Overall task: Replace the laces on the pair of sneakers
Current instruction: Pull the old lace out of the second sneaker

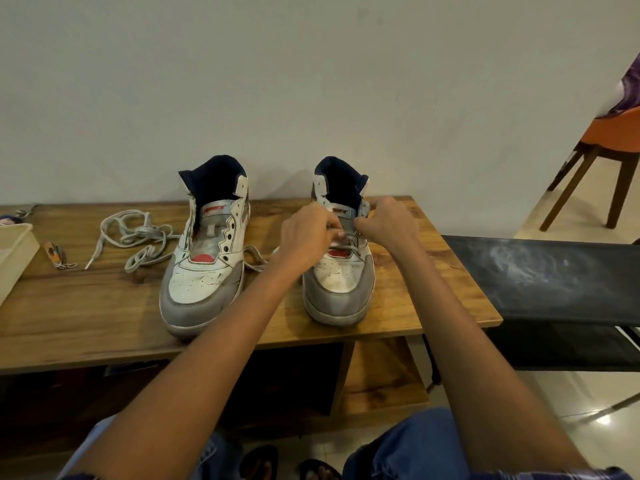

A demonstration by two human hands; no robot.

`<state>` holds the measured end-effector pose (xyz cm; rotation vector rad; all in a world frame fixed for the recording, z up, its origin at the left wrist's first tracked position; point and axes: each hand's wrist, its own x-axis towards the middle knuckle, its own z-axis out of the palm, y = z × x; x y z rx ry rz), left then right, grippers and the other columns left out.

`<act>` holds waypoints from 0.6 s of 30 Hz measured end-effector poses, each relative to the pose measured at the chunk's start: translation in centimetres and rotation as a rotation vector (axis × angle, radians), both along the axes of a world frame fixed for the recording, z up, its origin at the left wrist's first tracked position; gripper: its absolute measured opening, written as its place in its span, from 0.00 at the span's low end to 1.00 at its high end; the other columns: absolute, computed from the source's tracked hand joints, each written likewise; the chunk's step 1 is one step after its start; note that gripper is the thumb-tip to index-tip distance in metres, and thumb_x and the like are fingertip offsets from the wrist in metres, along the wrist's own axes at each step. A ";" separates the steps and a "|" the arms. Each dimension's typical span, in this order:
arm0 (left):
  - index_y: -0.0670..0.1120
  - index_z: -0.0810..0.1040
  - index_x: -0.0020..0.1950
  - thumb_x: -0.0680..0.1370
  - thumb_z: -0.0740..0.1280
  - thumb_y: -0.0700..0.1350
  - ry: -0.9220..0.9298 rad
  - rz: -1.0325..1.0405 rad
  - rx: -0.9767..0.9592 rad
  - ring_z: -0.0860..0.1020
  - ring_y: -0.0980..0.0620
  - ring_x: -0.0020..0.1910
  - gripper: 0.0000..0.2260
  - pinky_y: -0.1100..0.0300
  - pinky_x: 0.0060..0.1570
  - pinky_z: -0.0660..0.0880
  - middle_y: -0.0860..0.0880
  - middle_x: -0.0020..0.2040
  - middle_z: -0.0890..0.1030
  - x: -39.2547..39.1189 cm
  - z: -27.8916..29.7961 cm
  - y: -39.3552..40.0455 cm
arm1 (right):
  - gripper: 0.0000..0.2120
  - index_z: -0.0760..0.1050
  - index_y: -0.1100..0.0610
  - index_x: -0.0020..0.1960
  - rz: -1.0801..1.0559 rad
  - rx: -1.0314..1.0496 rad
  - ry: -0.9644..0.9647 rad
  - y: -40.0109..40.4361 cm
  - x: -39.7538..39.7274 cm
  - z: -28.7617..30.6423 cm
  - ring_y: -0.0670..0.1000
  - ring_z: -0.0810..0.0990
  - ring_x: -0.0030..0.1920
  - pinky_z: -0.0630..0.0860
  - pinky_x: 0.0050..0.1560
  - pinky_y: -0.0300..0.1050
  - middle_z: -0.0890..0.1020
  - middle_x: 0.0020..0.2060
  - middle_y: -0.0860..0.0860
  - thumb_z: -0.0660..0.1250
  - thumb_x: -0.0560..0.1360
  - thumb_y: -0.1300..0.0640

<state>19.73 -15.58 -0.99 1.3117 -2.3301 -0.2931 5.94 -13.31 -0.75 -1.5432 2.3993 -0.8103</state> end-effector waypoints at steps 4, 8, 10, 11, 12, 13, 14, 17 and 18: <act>0.45 0.81 0.48 0.79 0.63 0.42 0.438 0.052 -0.068 0.71 0.55 0.44 0.07 0.69 0.36 0.68 0.51 0.47 0.74 -0.7 -0.1 0.4 | 0.08 0.77 0.59 0.42 0.008 -0.004 -0.025 0.1 -0.1 0.0 0.53 0.76 0.37 0.68 0.34 0.42 0.78 0.35 0.52 0.66 0.68 0.54; 0.43 0.73 0.49 0.82 0.54 0.40 1.141 0.346 -0.109 0.71 0.54 0.46 0.09 0.70 0.44 0.69 0.45 0.50 0.73 2.2 4.0 -2.0 | 0.07 0.72 0.58 0.36 -0.012 0.012 0.006 0.4 -0.3 0.3 0.50 0.70 0.32 0.64 0.29 0.38 0.73 0.30 0.50 0.66 0.70 0.56; 0.39 0.76 0.50 0.82 0.54 0.41 0.956 0.369 -0.101 0.72 0.54 0.43 0.12 0.66 0.41 0.69 0.43 0.49 0.75 3.5 4.0 -2.8 | 0.10 0.68 0.56 0.33 -0.011 0.005 0.030 0.5 -0.1 0.4 0.50 0.70 0.31 0.62 0.28 0.39 0.71 0.29 0.49 0.66 0.70 0.57; 0.39 0.77 0.52 0.82 0.54 0.41 0.801 0.357 -0.007 0.72 0.54 0.39 0.13 0.64 0.36 0.68 0.44 0.47 0.76 3.5 3.2 -2.6 | 0.11 0.66 0.55 0.32 -0.013 0.004 0.043 0.6 0.1 0.5 0.51 0.70 0.32 0.61 0.28 0.39 0.71 0.29 0.49 0.66 0.70 0.57; 0.39 0.77 0.55 0.82 0.55 0.42 0.651 0.307 0.159 0.71 0.55 0.34 0.13 0.64 0.32 0.66 0.47 0.44 0.77 3.3 2.2 -2.2 | 0.12 0.65 0.55 0.32 -0.014 0.005 0.050 0.6 0.2 0.6 0.51 0.70 0.32 0.61 0.28 0.39 0.70 0.28 0.49 0.66 0.70 0.57; 0.39 0.76 0.59 0.82 0.57 0.43 0.506 0.238 0.334 0.70 0.56 0.31 0.12 0.65 0.29 0.66 0.48 0.43 0.77 3.0 1.4 -1.7 | 0.11 0.66 0.55 0.33 -0.016 0.010 0.048 0.6 0.2 0.6 0.52 0.71 0.33 0.61 0.28 0.39 0.70 0.28 0.49 0.66 0.70 0.57; 0.41 0.73 0.64 0.81 0.59 0.43 0.361 0.170 0.476 0.72 0.56 0.33 0.13 0.66 0.31 0.68 0.47 0.47 0.78 2.7 0.8 -1.3 | 0.10 0.67 0.56 0.34 -0.015 0.014 0.046 0.6 0.2 0.6 0.52 0.71 0.34 0.61 0.27 0.39 0.70 0.28 0.49 0.66 0.71 0.57; 0.46 0.62 0.74 0.80 0.61 0.43 0.028 0.134 0.471 0.68 0.45 0.66 0.23 0.53 0.61 0.68 0.44 0.70 0.67 2.1 0.2 -1.6 | 0.07 0.74 0.59 0.43 -0.035 -0.016 0.102 1.1 0.7 1.0 0.54 0.74 0.39 0.63 0.31 0.40 0.74 0.32 0.51 0.65 0.73 0.55; 0.48 0.62 0.74 0.80 0.61 0.43 0.025 0.182 0.368 0.62 0.43 0.70 0.22 0.50 0.66 0.63 0.43 0.72 0.64 2.0 0.5 -1.6 | 0.09 0.76 0.60 0.47 -0.056 -0.058 0.152 1.2 1.0 1.4 0.55 0.75 0.41 0.65 0.34 0.41 0.76 0.36 0.52 0.64 0.75 0.54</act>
